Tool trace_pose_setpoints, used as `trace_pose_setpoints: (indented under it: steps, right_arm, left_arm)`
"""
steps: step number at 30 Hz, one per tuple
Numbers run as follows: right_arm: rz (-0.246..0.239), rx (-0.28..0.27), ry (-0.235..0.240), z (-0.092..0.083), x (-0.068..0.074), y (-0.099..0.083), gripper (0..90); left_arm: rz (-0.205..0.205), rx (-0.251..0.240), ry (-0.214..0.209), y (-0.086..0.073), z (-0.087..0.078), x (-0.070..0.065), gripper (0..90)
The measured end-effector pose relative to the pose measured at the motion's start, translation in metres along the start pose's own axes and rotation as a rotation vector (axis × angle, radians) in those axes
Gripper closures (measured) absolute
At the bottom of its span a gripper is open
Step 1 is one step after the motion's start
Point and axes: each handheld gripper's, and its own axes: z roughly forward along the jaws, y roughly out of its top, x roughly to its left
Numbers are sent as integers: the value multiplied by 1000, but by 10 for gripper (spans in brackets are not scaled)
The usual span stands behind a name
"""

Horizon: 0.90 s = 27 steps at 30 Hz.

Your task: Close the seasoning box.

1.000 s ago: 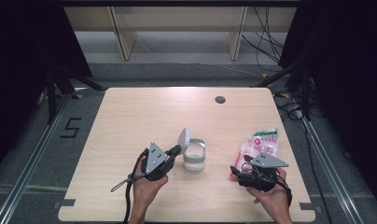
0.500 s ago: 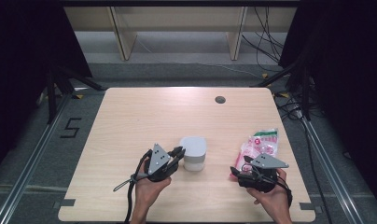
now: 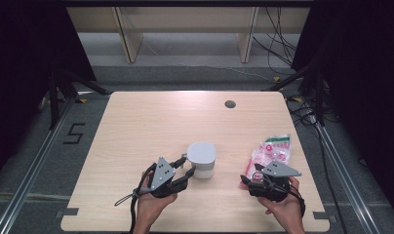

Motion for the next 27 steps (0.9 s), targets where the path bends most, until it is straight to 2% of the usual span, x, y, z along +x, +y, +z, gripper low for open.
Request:
trace_pose_setpoints:
  steps: [4, 10, 11, 13, 15, 16, 17, 19, 27]
  right_arm:
    - [-2, 0, 1, 0, 1, 0, 342]
    - [-7, 1, 6, 0, 1, 0, 342]
    - [-7, -1, 5, 0, 1, 0, 342]
    - [-6, 0, 5, 0, 1, 0, 342]
    - [-4, 3, 19, 0, 1, 0, 342]
    - [-17, -9, 9, 1, 0, 0, 342]
    - [-23, -13, 8, 1, 0, 0, 343]
    - [-4, 0, 19, 0, 1, 0, 343]
    - [-19, 1, 14, 0, 1, 0, 343]
  left_arm:
    - [9, 12, -7, -3, -4, -3, 454]
    - [-6, 27, -9, -7, -7, -7, 384]
    - [18, 25, -18, -8, -7, -6, 384]
    - [-12, 28, -17, -10, -8, -9, 378]
    - [-6, 36, -15, -12, -9, -9, 369]
    - [-3, 39, -14, -14, -9, -9, 362]
    - [-16, 34, -14, -15, -9, -10, 358]
    - [-8, 45, -15, -17, -10, -11, 354]
    - [-3, 56, -26, -22, -10, -17, 350]
